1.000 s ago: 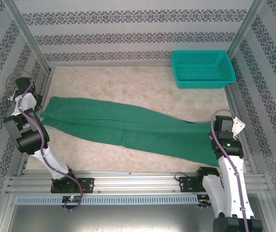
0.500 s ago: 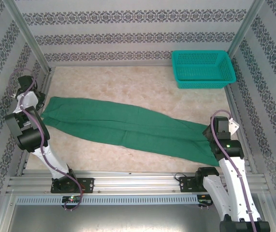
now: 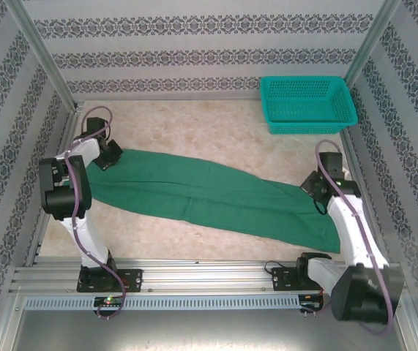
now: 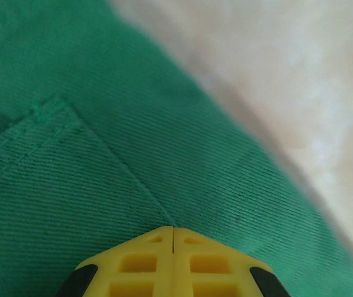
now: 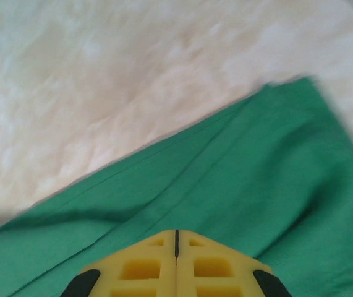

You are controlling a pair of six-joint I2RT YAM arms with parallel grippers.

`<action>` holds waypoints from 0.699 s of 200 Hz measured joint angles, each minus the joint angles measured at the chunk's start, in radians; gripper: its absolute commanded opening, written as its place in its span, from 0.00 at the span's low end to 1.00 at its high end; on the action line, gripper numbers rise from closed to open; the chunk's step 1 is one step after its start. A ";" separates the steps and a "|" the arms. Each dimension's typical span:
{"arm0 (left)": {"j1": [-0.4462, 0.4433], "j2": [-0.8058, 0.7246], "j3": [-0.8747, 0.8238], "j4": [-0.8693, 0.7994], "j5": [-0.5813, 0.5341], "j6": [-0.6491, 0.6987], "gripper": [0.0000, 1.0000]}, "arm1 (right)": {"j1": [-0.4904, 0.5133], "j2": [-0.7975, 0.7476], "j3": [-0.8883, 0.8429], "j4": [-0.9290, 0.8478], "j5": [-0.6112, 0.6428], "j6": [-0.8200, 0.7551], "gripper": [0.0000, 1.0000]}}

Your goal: Roll up the long pants

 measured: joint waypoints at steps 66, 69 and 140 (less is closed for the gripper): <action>0.009 -0.058 -0.132 0.098 0.045 0.000 0.00 | 0.248 0.472 0.143 0.062 -0.196 -0.023 0.00; 0.009 -0.065 -0.140 0.100 0.045 0.000 0.00 | 0.254 0.489 0.150 0.063 -0.200 -0.023 0.00; 0.144 -0.237 -0.345 0.090 0.060 -0.060 0.00 | 0.286 0.711 0.326 0.031 -0.225 -0.023 0.00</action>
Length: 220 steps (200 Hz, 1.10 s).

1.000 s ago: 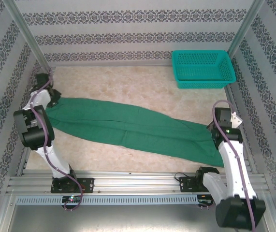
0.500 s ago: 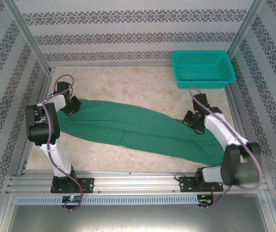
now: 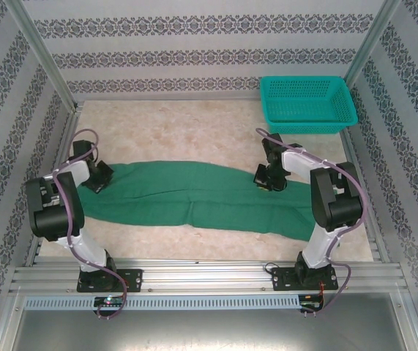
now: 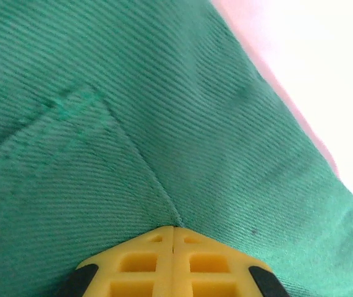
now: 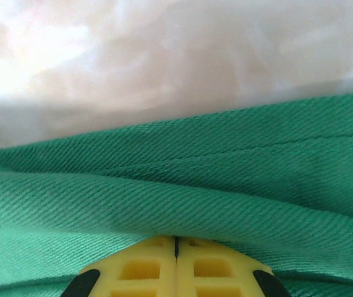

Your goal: Roll up the long pants

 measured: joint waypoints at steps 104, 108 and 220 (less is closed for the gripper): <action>0.099 0.141 0.232 -0.063 0.030 0.006 0.06 | -0.055 0.050 0.172 -0.056 0.149 0.004 0.44; 0.096 0.140 0.240 -0.068 0.025 0.008 0.06 | -0.069 0.028 0.164 -0.058 0.156 -0.003 0.52; 0.029 0.078 0.228 -0.080 0.005 0.073 0.05 | -0.475 -0.115 0.085 -0.109 0.308 -0.116 0.69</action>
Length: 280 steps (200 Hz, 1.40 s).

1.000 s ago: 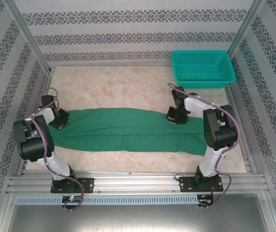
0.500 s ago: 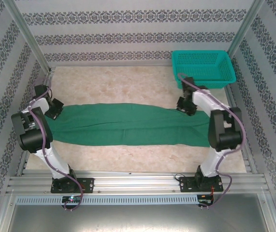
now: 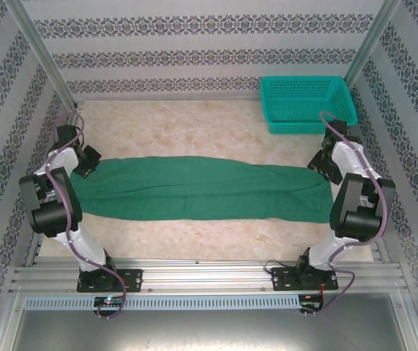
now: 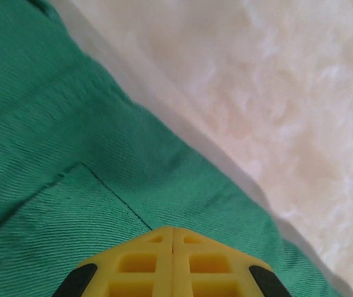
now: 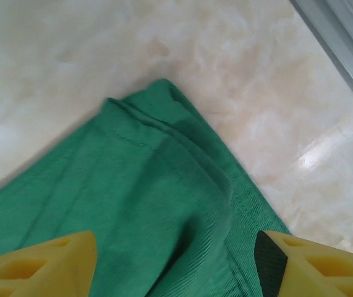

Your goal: Roll up the long pants

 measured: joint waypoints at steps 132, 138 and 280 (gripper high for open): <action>-0.053 0.076 -0.014 0.004 0.025 0.026 0.02 | -0.074 0.059 0.018 0.102 -0.050 -0.004 0.00; -0.053 0.078 -0.013 0.004 0.025 0.026 0.02 | -0.074 0.026 0.018 0.106 -0.055 -0.001 0.00; -0.053 0.098 0.008 0.006 0.048 0.026 0.02 | 0.019 -0.497 -0.291 -0.168 -0.045 -0.019 0.76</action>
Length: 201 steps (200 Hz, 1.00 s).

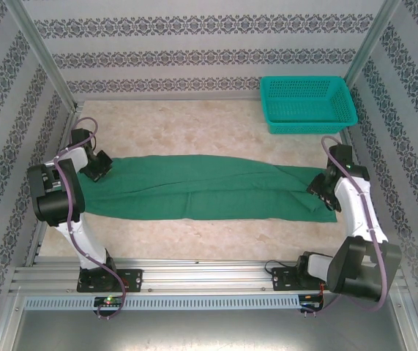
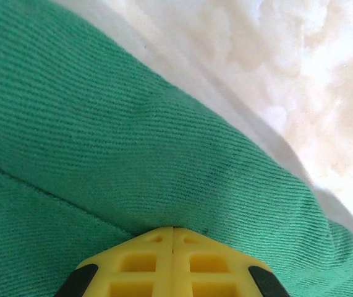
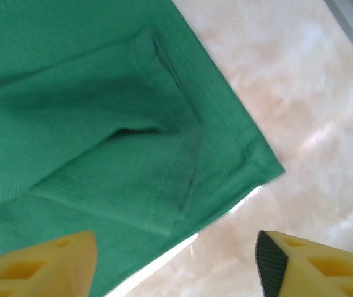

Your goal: Roll up the long pants

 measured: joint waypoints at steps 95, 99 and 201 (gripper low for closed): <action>0.000 0.026 0.021 0.004 0.014 0.000 0.01 | -0.121 0.448 0.187 0.119 -0.095 0.045 0.64; 0.000 0.026 0.022 0.004 0.014 0.000 0.01 | -0.121 0.461 0.190 0.122 -0.105 0.050 0.64; 0.000 0.043 0.043 0.004 0.014 0.008 0.01 | -0.121 0.481 0.179 0.121 -0.229 0.078 0.66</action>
